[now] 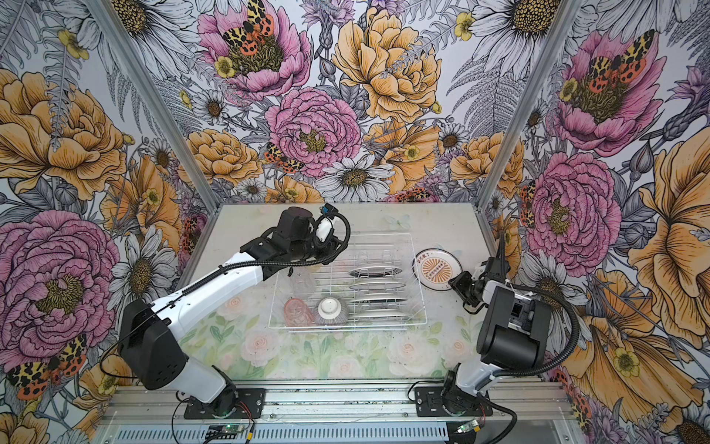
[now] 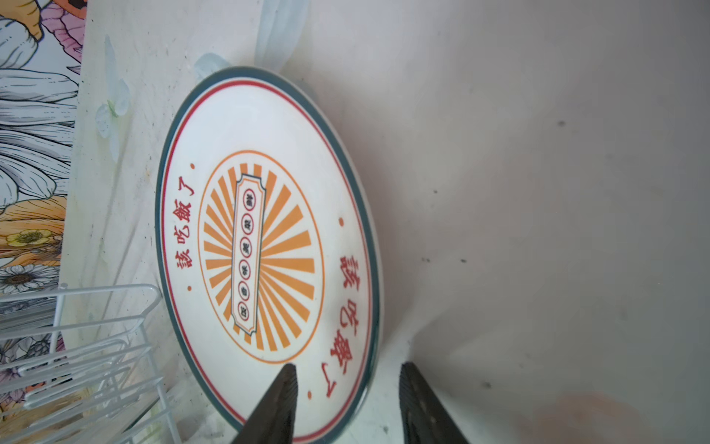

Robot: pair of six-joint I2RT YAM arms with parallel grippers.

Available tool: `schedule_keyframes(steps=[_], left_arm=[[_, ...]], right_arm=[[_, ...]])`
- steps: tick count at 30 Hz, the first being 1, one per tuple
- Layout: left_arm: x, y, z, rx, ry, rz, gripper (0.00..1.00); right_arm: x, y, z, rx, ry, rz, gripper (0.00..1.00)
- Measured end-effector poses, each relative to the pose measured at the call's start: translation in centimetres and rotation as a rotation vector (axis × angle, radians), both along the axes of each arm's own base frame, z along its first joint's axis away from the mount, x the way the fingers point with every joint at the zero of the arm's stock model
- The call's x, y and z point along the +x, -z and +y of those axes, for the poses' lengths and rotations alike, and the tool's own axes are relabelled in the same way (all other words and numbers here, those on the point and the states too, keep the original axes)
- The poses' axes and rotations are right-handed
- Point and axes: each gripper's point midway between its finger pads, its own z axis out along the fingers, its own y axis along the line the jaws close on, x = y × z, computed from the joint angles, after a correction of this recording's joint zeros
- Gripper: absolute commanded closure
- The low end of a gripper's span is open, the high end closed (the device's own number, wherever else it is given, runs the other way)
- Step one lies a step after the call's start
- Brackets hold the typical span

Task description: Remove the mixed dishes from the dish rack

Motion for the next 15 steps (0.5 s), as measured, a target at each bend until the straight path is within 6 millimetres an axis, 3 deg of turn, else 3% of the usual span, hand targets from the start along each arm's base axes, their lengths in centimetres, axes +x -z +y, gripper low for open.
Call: schedule_keyframes(steps=[7, 15], left_arm=[[0.2, 1.9, -0.7, 0.068, 0.032, 0.02, 0.55], [-1.0, 4.4, -5.1, 0.243, 0.16, -0.012, 0.57]], right_arm=[[-1.2, -3.9, -0.6, -0.104, 0.012, -0.038, 0.52], [-0.3, -10.6, 1.2, -0.192, -0.053, -0.165, 0.5]])
